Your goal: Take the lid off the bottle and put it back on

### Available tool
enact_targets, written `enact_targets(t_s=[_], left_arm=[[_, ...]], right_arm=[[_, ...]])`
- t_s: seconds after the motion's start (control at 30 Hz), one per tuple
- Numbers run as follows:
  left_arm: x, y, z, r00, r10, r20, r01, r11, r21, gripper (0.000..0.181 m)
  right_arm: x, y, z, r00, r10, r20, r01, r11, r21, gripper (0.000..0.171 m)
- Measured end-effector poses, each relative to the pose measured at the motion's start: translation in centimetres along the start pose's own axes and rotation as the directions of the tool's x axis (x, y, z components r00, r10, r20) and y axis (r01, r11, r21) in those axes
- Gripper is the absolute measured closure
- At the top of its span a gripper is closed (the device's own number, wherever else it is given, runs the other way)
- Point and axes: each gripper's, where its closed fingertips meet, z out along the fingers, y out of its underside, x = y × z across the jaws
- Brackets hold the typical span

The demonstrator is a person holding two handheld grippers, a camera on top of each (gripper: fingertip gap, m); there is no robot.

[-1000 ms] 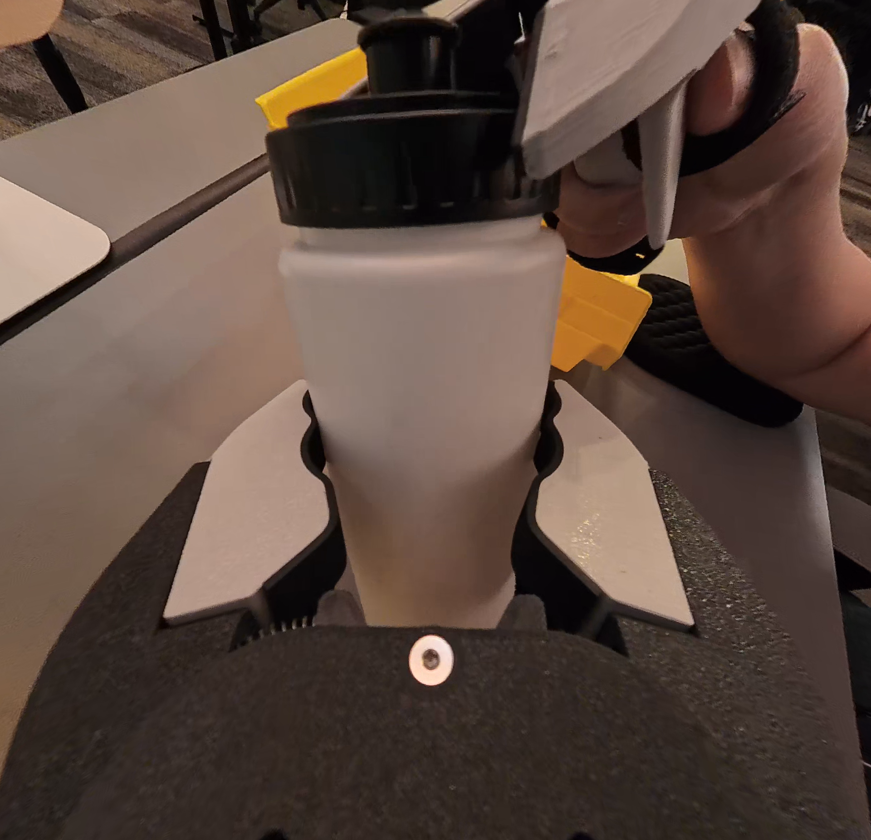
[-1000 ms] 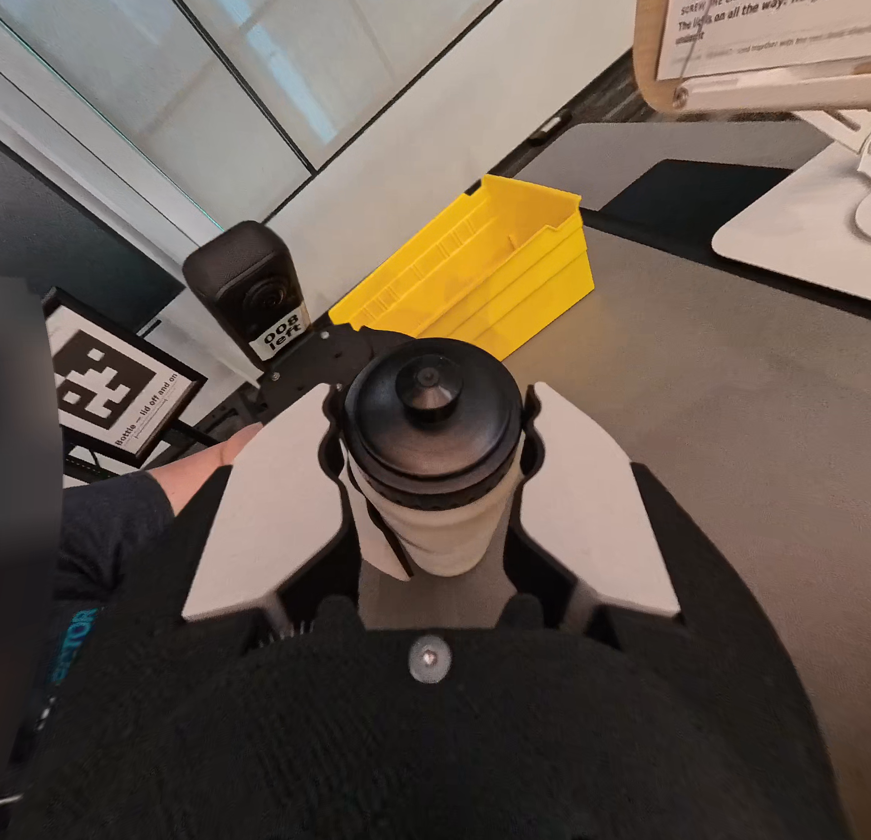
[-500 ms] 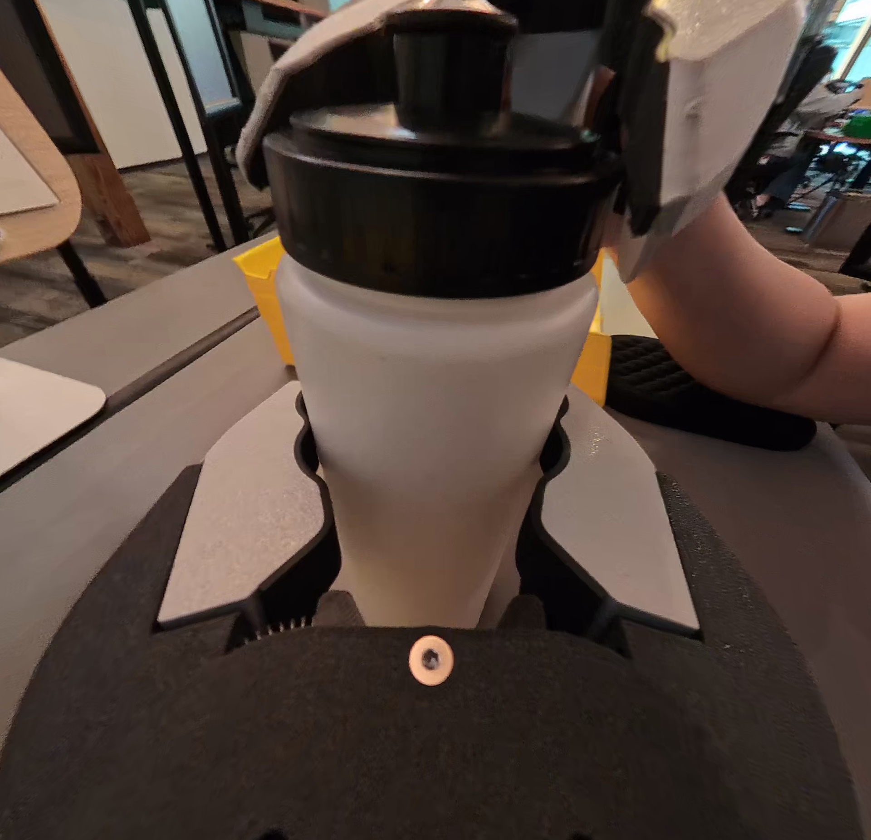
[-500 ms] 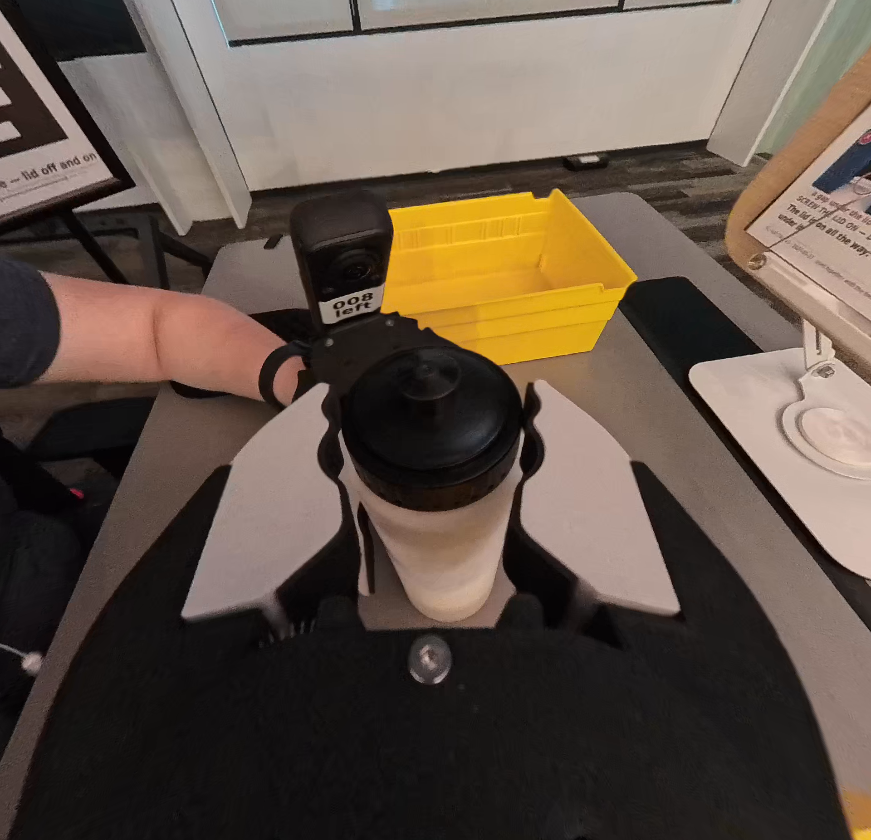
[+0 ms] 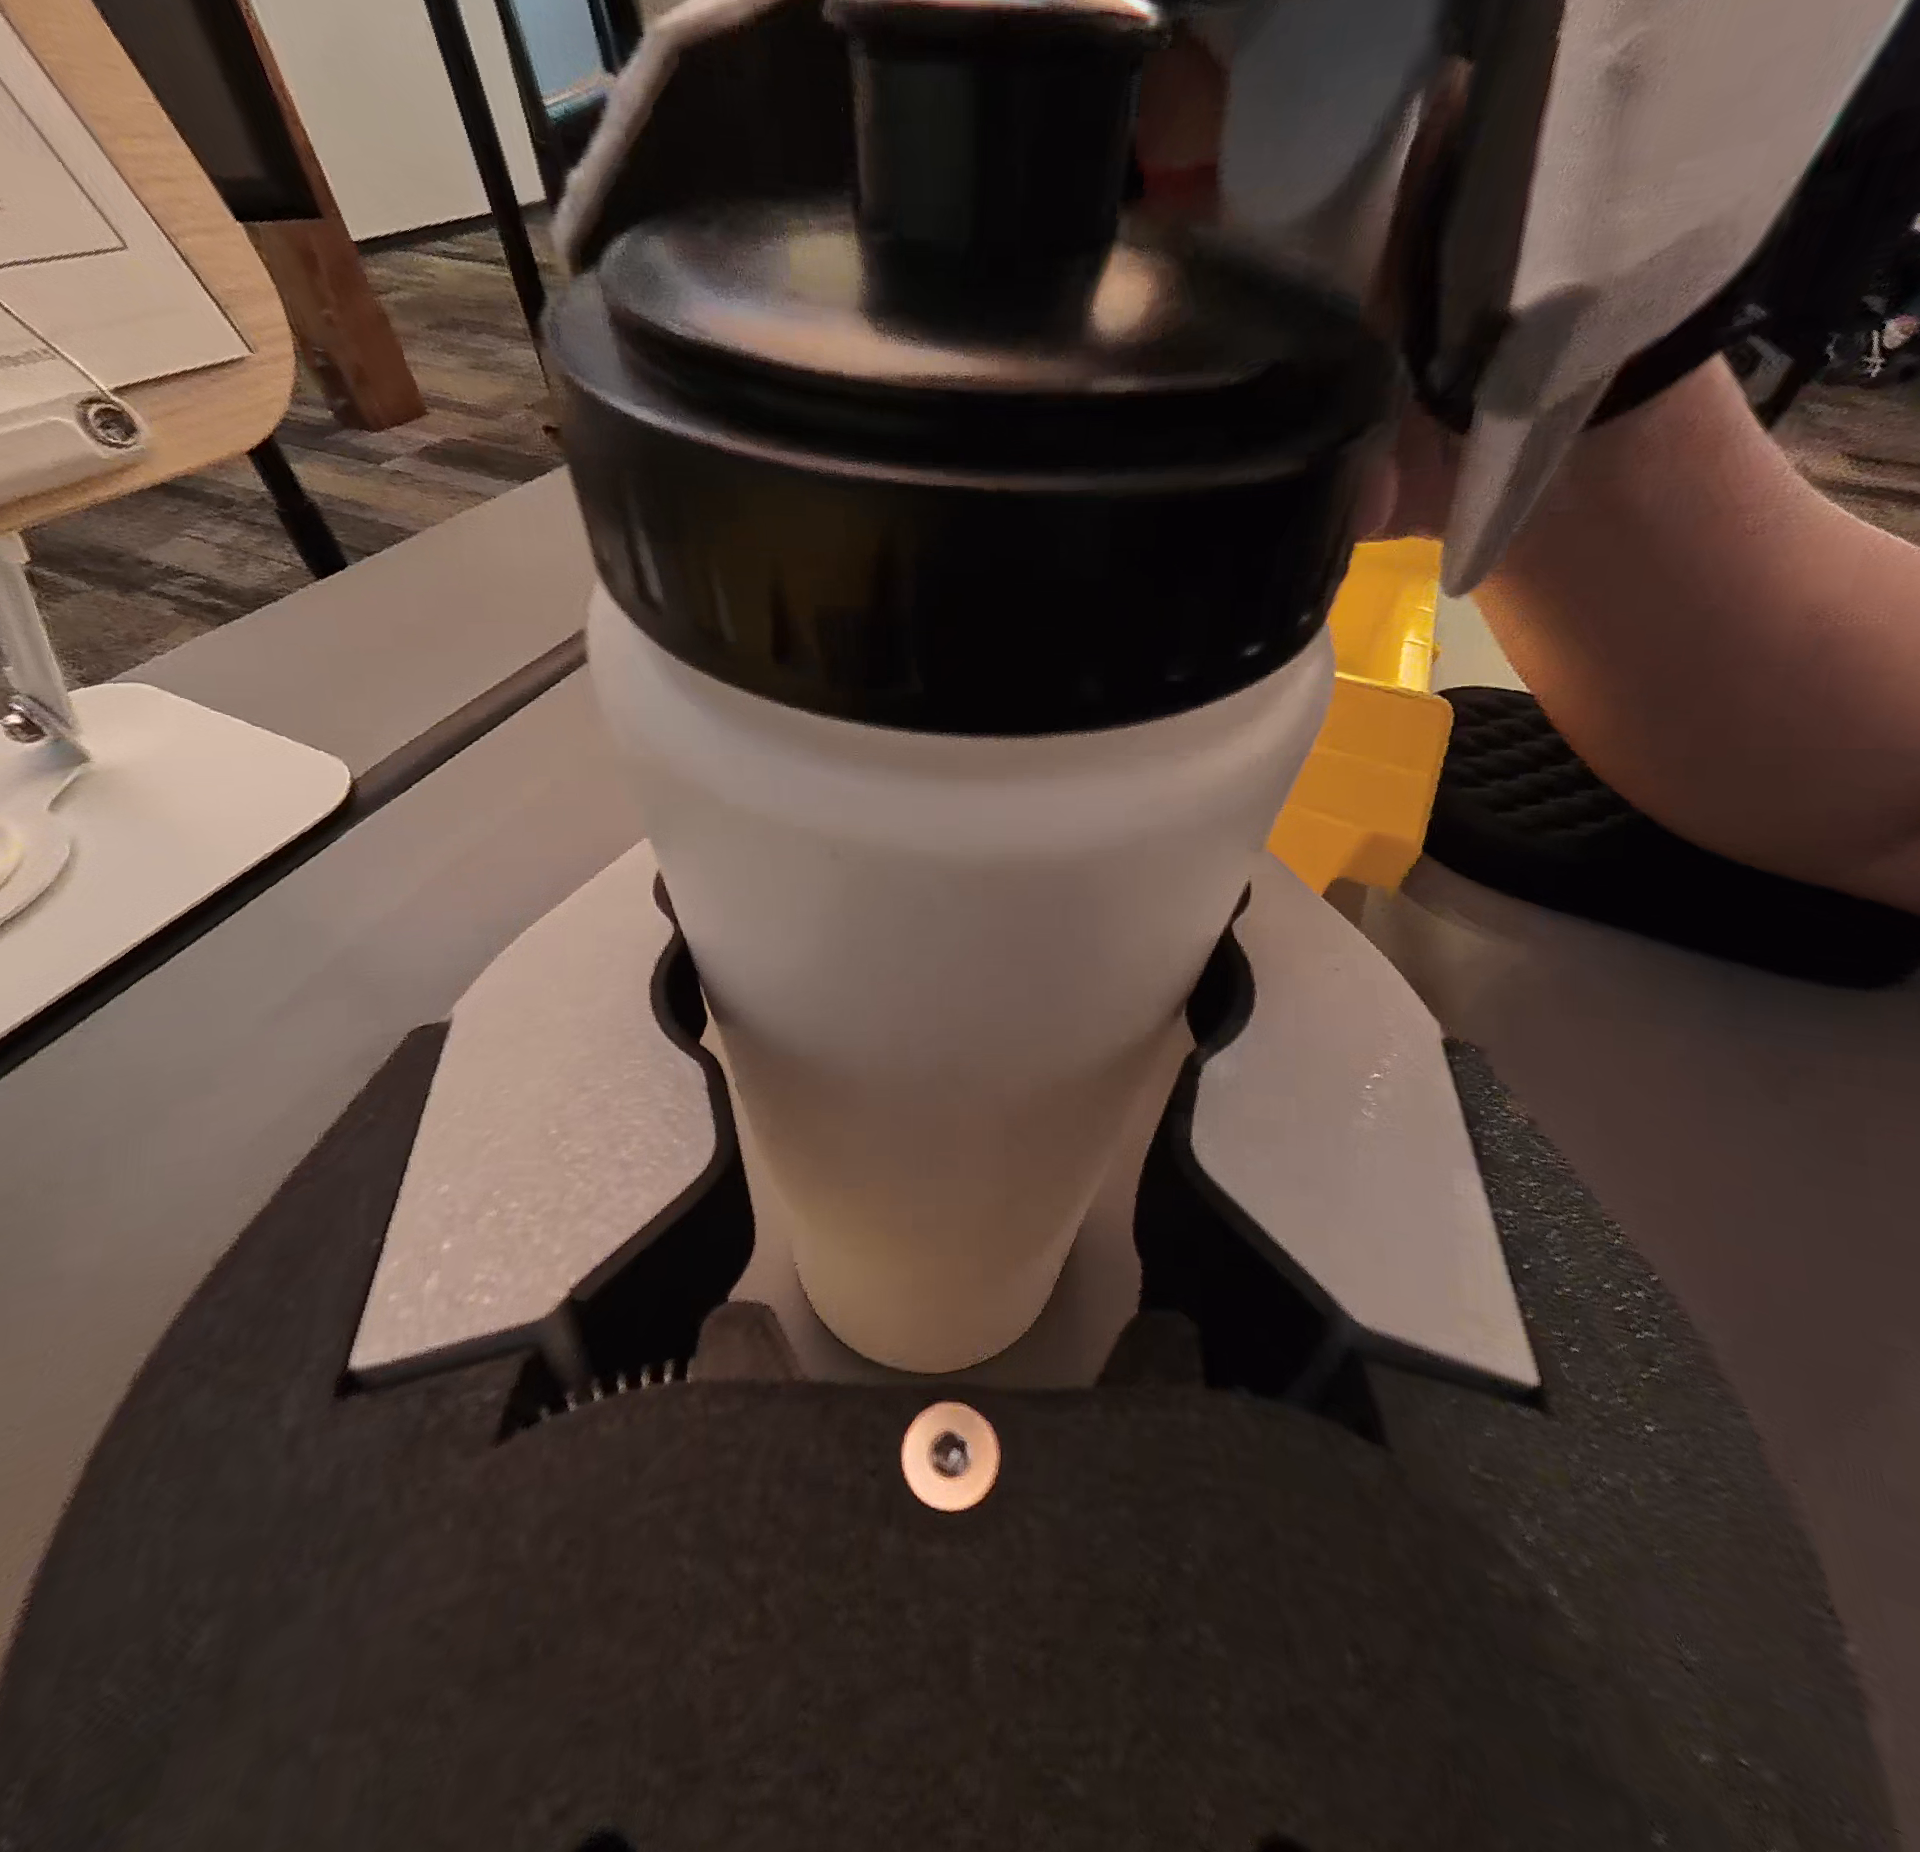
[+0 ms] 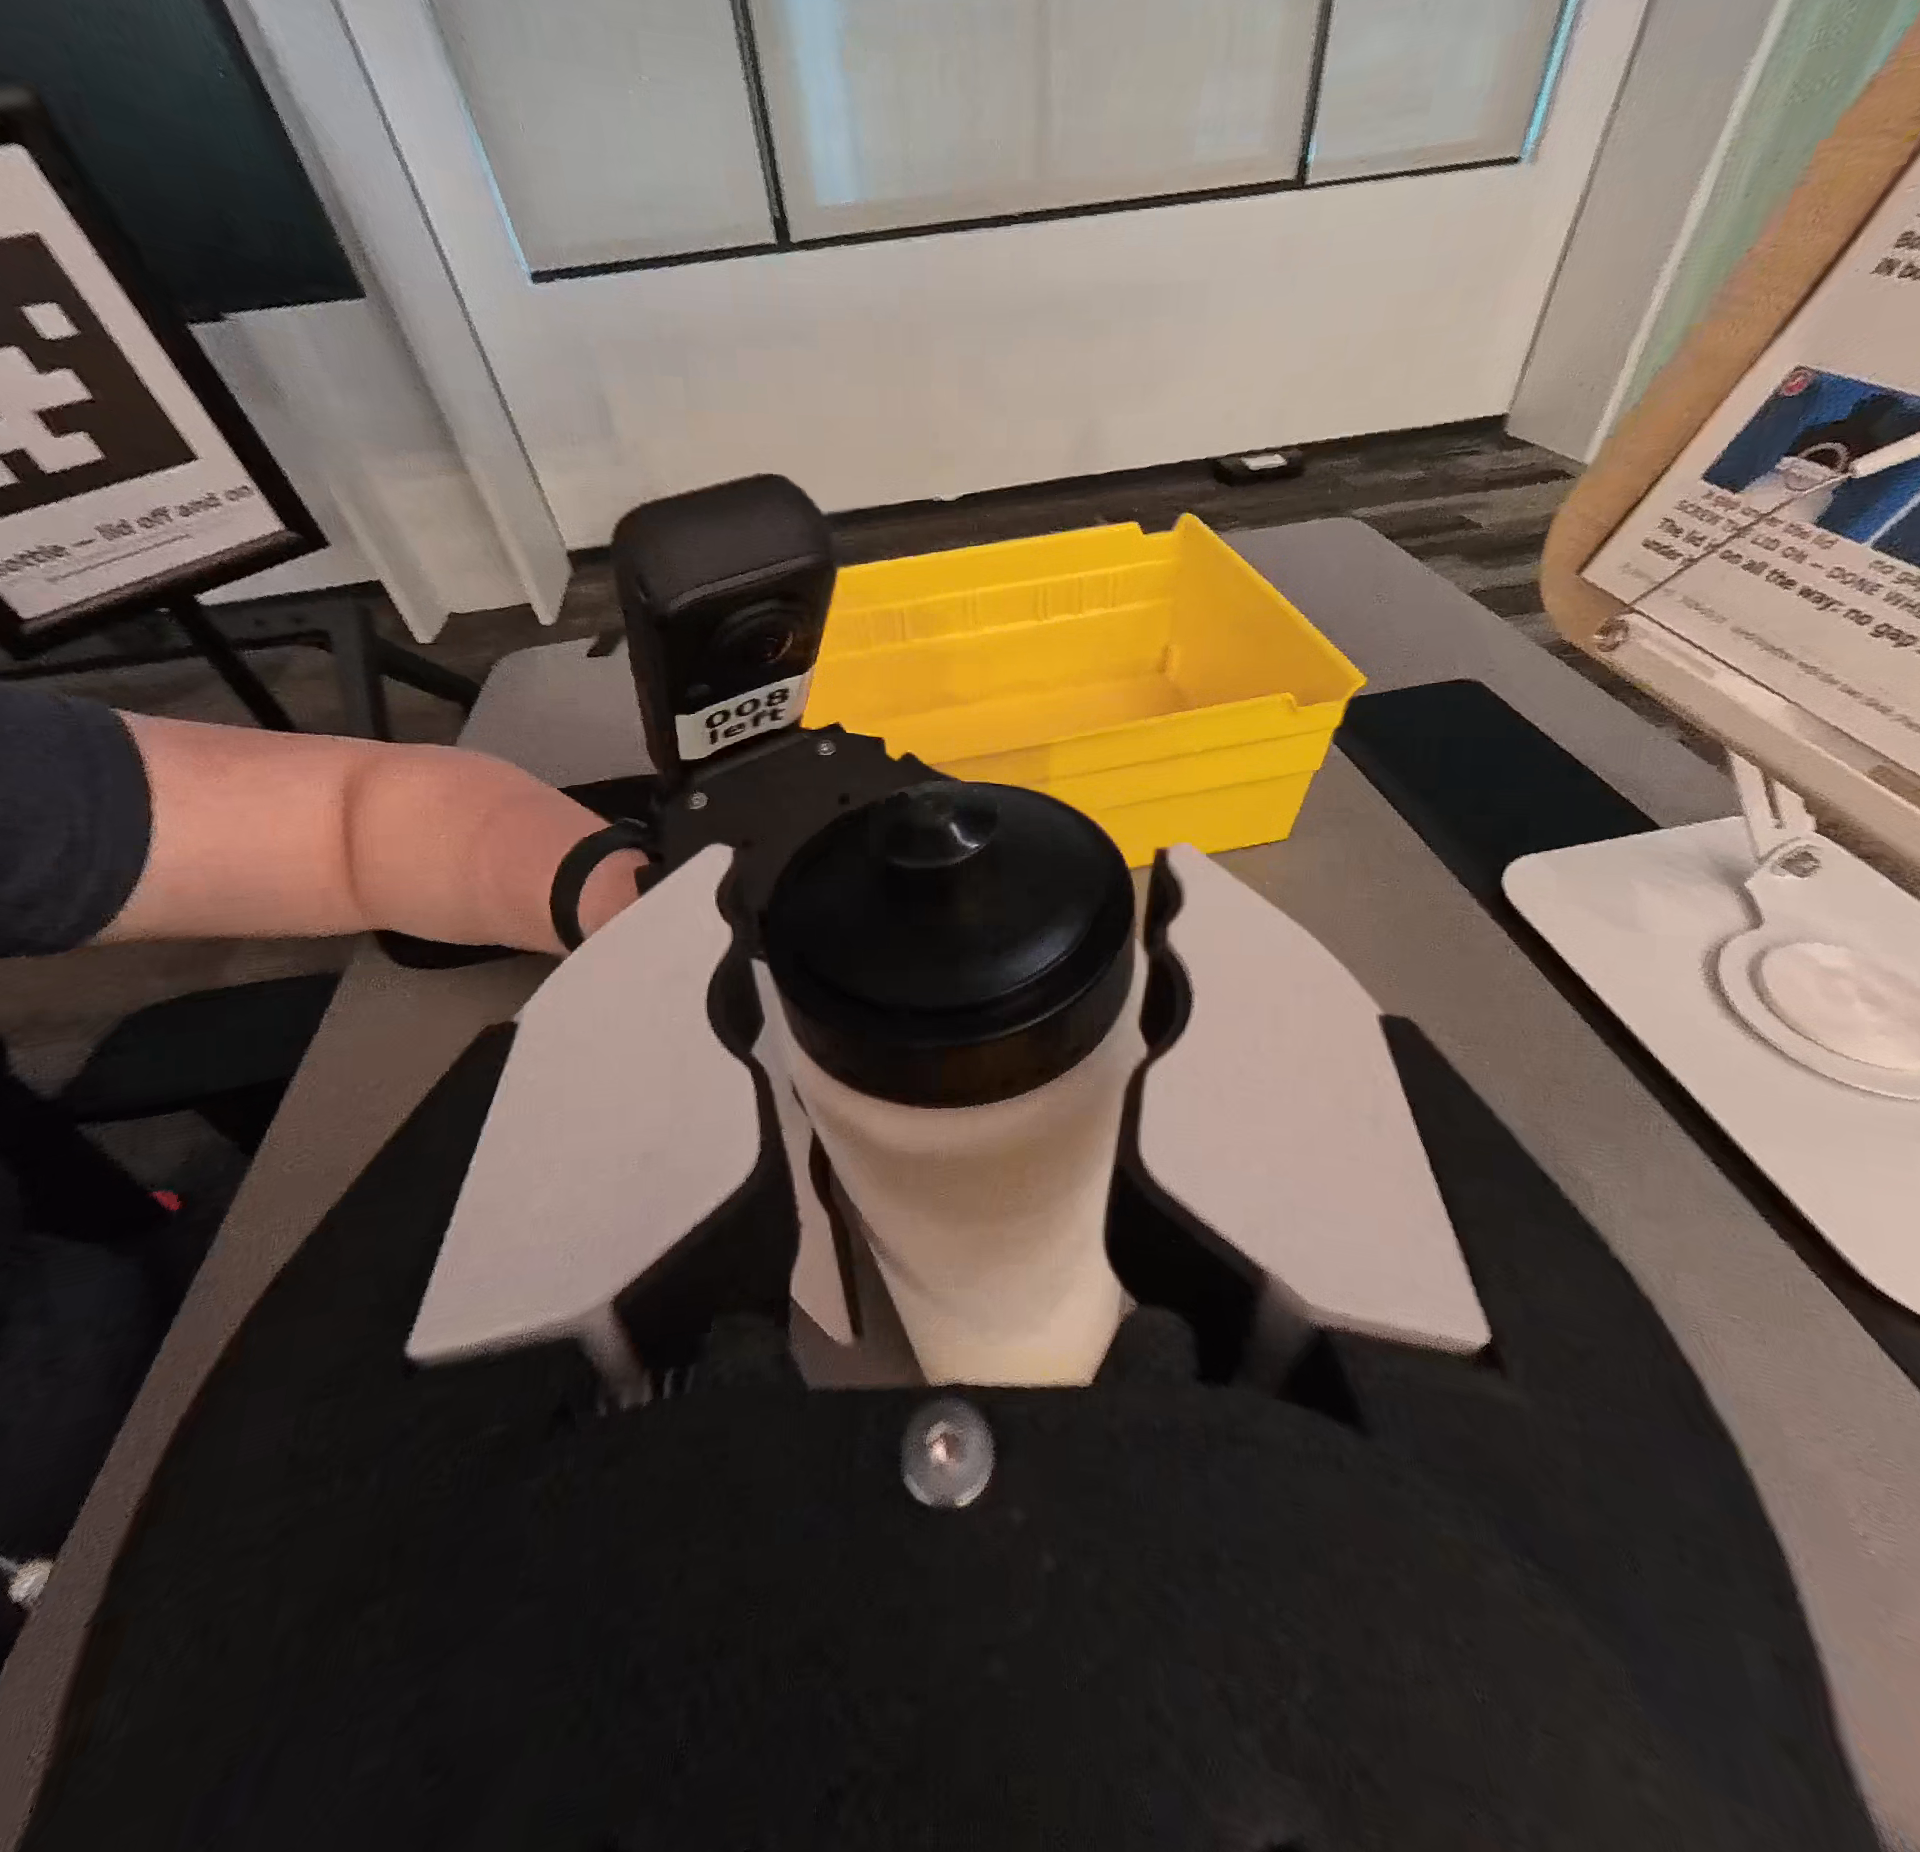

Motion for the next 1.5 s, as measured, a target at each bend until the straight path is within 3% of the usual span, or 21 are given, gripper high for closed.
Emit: enact_targets(t_s=[0.1,0.23,0.53,0.73,0.9,1.07,1.27,1.37,1.43,1.5], left_arm=[[0.2,0.0,0.1,1.000,0.016,-0.002,-0.016,1.000,-0.009,0.088],[0.2,0.1,0.0,1.000,0.022,0.004,-0.022,0.999,-0.024,0.088],[-1.8,0.2,-0.6,0.993,-0.022,0.117,0.028,0.999,-0.047,0.089],[-0.9,0.4,-0.5,1.000,-0.005,0.027,0.007,0.997,-0.073,0.089],[-0.2,0.5,-0.4,1.000,0.014,-0.020,-0.016,0.996,-0.084,0.089],[-0.5,0.5,-0.4,1.000,-0.004,0.022,0.006,0.996,-0.094,0.089],[-1.8,0.6,-0.8,0.995,-0.037,0.091,0.046,0.994,-0.100,0.089],[-1.5,0.6,-0.7,0.998,-0.017,0.066,0.023,0.994,-0.105,0.089],[-1.1,0.6,-0.7,0.999,0.001,0.032,0.002,0.994,-0.105,0.089],[-0.5,0.6,-0.6,1.000,0.015,-0.005,-0.015,0.995,-0.097,0.089]], right_arm=[[-0.5,0.5,0.0,0.999,-0.013,0.046,0.015,0.999,-0.030,0.097],[-0.4,0.6,0.3,0.998,-0.067,0.000,0.067,0.996,-0.050,0.097],[1.1,-0.1,1.8,0.941,-0.047,-0.336,0.058,0.998,0.020,0.098],[-0.7,-0.5,0.8,0.995,-0.058,-0.085,0.057,0.998,-0.009,0.090],[-0.6,0.3,0.2,0.993,-0.108,-0.054,0.104,0.992,-0.078,0.093],[0.2,0.4,0.5,0.979,-0.135,-0.150,0.121,0.988,-0.096,0.102],[1.4,-0.1,1.5,0.888,-0.113,-0.446,0.107,0.993,-0.038,0.102],[1.1,0.0,1.4,0.916,-0.112,-0.386,0.094,0.993,-0.065,0.101],[0.9,-0.2,1.0,0.954,-0.085,-0.287,0.071,0.996,-0.057,0.091],[0.1,-0.3,0.7,0.987,-0.063,-0.148,0.057,0.997,-0.045,0.093]])
